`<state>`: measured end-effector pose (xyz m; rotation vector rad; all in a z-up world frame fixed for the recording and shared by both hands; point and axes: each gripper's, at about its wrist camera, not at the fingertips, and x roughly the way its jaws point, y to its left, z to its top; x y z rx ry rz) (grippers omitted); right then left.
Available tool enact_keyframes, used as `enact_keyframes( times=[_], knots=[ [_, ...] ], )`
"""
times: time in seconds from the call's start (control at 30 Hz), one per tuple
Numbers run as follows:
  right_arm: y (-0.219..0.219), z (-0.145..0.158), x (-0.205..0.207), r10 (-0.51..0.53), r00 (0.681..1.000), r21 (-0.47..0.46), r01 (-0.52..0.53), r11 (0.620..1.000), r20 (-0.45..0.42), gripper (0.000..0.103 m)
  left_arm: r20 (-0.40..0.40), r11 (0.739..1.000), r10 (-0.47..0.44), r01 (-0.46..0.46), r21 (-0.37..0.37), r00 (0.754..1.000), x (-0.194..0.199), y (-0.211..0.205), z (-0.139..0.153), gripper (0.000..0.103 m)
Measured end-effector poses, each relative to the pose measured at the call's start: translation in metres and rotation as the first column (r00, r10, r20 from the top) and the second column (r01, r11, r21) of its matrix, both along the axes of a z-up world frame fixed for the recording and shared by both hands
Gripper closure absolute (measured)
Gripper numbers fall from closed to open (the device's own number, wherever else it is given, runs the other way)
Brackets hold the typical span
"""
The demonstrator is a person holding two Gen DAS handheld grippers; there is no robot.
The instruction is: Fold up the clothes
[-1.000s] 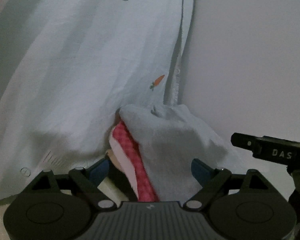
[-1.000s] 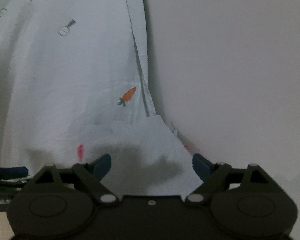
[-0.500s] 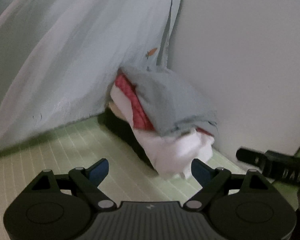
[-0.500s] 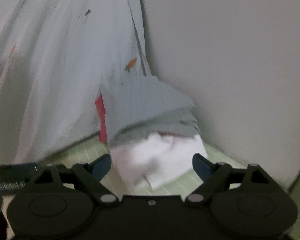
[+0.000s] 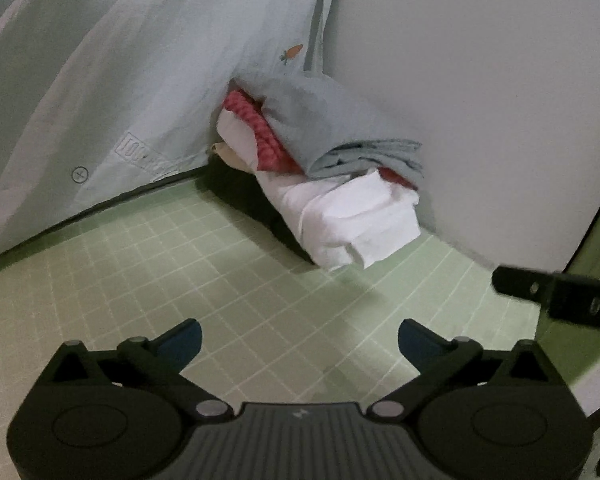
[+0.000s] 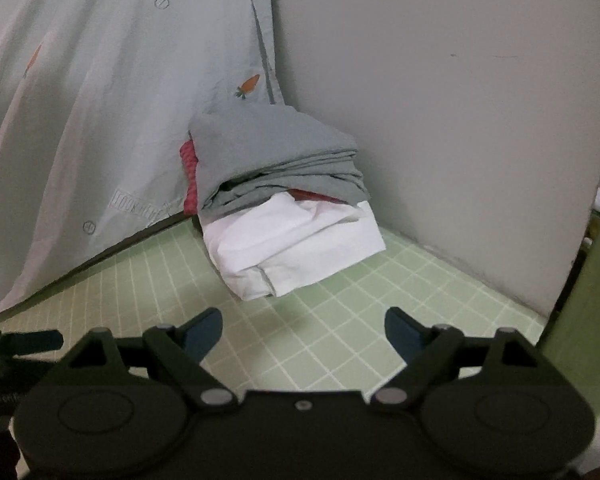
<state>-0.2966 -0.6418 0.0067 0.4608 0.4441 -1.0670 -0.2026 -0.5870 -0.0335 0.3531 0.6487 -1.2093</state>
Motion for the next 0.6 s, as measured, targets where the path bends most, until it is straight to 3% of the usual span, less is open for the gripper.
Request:
enact_keyframes(
  times=[0.6],
  knots=[
    [-0.0045, -0.0065, -0.0046, -0.021, 1.000, 0.029, 0.021, 0.999, 0.011, 0.014, 0.004, 1.000, -0.012, 0.012, 0.000, 1.000, -0.0037, 0.0000, -0.0026, 0.000]
  ],
)
